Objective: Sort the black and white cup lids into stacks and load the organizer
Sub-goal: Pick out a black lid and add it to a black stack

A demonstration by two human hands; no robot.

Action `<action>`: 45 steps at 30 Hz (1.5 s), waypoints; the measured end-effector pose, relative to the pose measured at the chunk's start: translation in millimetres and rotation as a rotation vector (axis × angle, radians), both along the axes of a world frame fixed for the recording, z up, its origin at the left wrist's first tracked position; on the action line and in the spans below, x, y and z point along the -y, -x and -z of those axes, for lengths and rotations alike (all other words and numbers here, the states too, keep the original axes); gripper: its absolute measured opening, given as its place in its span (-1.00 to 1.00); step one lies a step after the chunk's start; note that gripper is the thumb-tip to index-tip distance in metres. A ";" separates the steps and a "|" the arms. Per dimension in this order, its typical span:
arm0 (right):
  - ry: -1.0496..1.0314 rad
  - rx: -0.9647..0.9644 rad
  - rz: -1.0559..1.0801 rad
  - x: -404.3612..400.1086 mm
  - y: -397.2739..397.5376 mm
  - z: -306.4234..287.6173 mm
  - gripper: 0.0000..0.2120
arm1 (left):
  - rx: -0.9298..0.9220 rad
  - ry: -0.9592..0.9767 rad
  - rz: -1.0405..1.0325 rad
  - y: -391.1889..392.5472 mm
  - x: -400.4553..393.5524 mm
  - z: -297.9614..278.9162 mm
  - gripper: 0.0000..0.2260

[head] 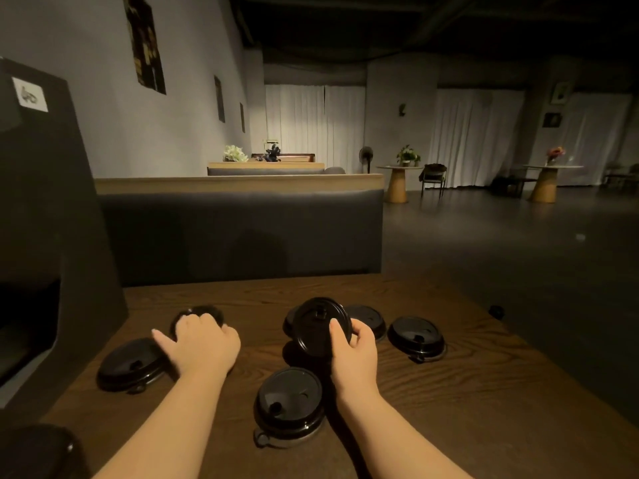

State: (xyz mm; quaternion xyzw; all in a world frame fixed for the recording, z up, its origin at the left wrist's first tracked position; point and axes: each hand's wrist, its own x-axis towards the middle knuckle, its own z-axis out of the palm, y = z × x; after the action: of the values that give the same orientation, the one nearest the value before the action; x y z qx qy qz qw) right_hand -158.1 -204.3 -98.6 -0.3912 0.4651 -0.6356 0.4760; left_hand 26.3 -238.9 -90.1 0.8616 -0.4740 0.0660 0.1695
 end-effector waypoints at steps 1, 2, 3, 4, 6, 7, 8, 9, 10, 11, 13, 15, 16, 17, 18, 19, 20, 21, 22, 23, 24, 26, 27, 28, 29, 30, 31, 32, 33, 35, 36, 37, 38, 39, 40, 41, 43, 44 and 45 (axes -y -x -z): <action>-0.001 -0.009 -0.003 0.3 -0.3 -0.3 -0.83 | -0.012 0.052 0.049 3.2 -2.4 -2.1 -0.68; -0.002 -0.015 -0.006 0.1 -0.8 -0.3 -0.81 | -0.054 0.100 0.101 5.4 -4.6 -3.3 -0.71; -0.005 -0.019 -0.008 -0.5 -1.5 -0.4 -0.80 | -0.121 0.138 0.151 6.7 -6.2 -2.9 -0.73; -0.008 -0.020 -0.009 -1.1 -1.9 -0.3 -0.80 | -0.198 0.166 0.195 7.8 -8.2 -1.8 -0.76; -0.013 -0.026 -0.010 -2.8 -2.0 -1.7 -0.79 | -0.324 0.207 0.255 10.5 -15.0 0.5 -0.83; -0.015 -0.031 -0.013 -3.3 -1.9 -2.3 -0.79 | -0.374 0.220 0.277 11.5 -19.4 0.7 -0.88; -0.015 -0.040 -0.014 -3.5 -1.7 -2.5 -0.81 | -0.428 0.226 0.305 12.0 -23.4 1.5 -0.94; -0.013 -0.053 -0.016 -5.0 -1.7 -3.4 -0.83 | -0.484 0.232 0.342 13.4 -28.6 2.5 -0.96; -0.011 -0.068 -0.017 -6.2 -1.7 -3.7 -0.84 | -0.540 0.237 0.366 16.8 -34.8 3.1 -0.94; -0.009 -0.083 -0.021 -7.5 -1.8 -4.2 -0.84 | -0.589 0.250 0.382 20.7 -42.3 2.7 -0.93; -0.008 -0.122 -0.037 -9.9 -3.0 -3.8 -0.80 | -0.574 0.283 0.378 27.2 -52.8 1.1 -0.80; -0.007 -0.160 -0.061 -12.3 -5.4 -3.6 -0.74 | -0.470 0.214 0.281 27.1 -58.1 2.5 -0.42; -0.010 -0.175 -0.070 -13.1 -6.3 -3.9 -0.71 | -0.438 0.104 0.226 25.6 -60.4 1.4 -0.27; -0.013 -0.189 -0.077 -13.4 -6.6 -4.3 -0.68 | -0.418 -0.014 0.196 23.9 -61.4 0.4 -0.17; -0.017 -0.203 -0.082 -13.2 -6.2 -4.5 -0.65 | -0.395 -0.113 0.201 22.7 -62.1 0.1 -0.14; -0.017 -0.214 -0.083 -12.3 -5.5 -4.2 -0.63 | -0.369 -0.181 0.234 22.7 -62.7 1.0 -0.16; -0.021 -0.219 -0.079 -11.4 -4.8 -3.9 -0.62 | -0.352 -0.203 0.280 23.6 -63.3 1.6 -0.20; -0.022 -0.214 -0.078 -10.7 -4.1 -4.3 -0.62 | -0.355 -0.185 0.319 24.3 -63.6 1.9 -0.24; -0.029 -0.205 -0.072 -9.4 -3.7 -3.8 -0.63 | -0.388 -0.135 0.353 24.4 -62.8 2.8 -0.26; -0.038 -0.192 -0.066 -8.2 -3.5 -3.0 -0.62 | -0.458 -0.056 0.389 23.9 -62.4 3.8 -0.25; -0.053 -0.178 -0.061 -6.6 -3.4 -2.9 -0.61 | -0.563 0.047 0.433 23.3 -62.6 4.8 -0.22; -0.084 -0.147 -0.051 -4.1 -3.8 -3.4 -0.58 | -0.770 0.256 0.517 22.7 -64.8 5.5 -0.14; -0.101 -0.120 -0.046 -3.3 -3.0 -4.6 -0.58 | -0.814 0.328 0.540 22.9 -66.2 3.9 -0.11; -0.109 -0.080 -0.045 -2.4 -1.7 -6.2 -0.59 | -0.818 0.367 0.557 23.0 -67.5 2.0 -0.09; -0.115 -0.046 -0.050 -2.1 0.1 -8.0 -0.61 | -0.805 0.382 0.582 23.5 -68.4 0.8 -0.07; -0.118 -0.030 -0.062 -2.4 1.9 -9.2 -0.63 | -0.784 0.380 0.612 24.8 -69.5 0.1 -0.07; -0.119 -0.021 -0.082 -2.5 2.7 -9.7 -0.64 | -0.769 0.367 0.648 26.7 -70.1 0.3 -0.06; -0.119 -0.003 -0.107 -2.7 2.5 -9.0 -0.66 | -0.766 0.348 0.683 29.2 -71.4 -0.2 -0.06; -0.125 0.025 -0.139 -3.5 1.7 -9.9 -0.68 | -0.771 0.328 0.712 31.4 -71.2 -0.9 -0.06; -0.140 0.077 -0.207 -6.0 -1.8 -10.8 -0.76 | -0.805 0.281 0.751 34.4 -70.8 -0.2 -0.03; -0.135 0.098 -0.239 -7.8 -1.6 -12.9 -0.79 | -0.875 0.264 0.758 35.5 -70.3 -0.9 -0.01; -0.130 0.116 -0.259 -9.4 -0.9 -14.9 -0.81 | -0.996 0.258 0.743 34.9 -69.2 -2.1 0.01; -0.131 0.144 -0.265 -10.8 0.0 -16.1 -0.81 | -1.144 0.263 0.711 33.2 -68.4 -3.6 0.01; -0.137 0.174 -0.263 -11.4 0.9 -16.6 -0.81 | -1.291 0.272 0.679 30.5 -67.2 -3.6 -0.04; -0.143 0.198 -0.261 -12.5 1.3 -17.1 -0.81 | -1.415 0.285 0.657 28.3 -66.4 -3.7 -0.14; -0.148 0.207 -0.271 -13.2 1.0 -17.5 -0.82 | -1.513 0.300 0.640 25.9 -65.5 -3.2 -0.29; -0.151 0.201 -0.301 -15.6 -0.1 -18.0 -0.83 | -1.667 0.351 0.571 21.6 -64.7 -2.7 -0.57; -0.145 0.206 -0.312 -16.4 0.3 -18.7 -0.83 | -1.739 0.390 0.535 18.8 -64.7 -2.7 -0.66; -0.137 0.214 -0.319 -16.5 1.6 -19.0 -0.83 | -1.795 0.430 0.508 15.6 -64.5 -3.3 -0.72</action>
State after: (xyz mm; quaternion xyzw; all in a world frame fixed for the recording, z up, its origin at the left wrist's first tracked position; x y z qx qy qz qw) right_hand -159.7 -187.8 -79.5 -0.3566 0.3863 -0.5570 0.6429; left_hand 10.6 -174.4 -86.8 0.4129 -0.3179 -0.5721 0.6334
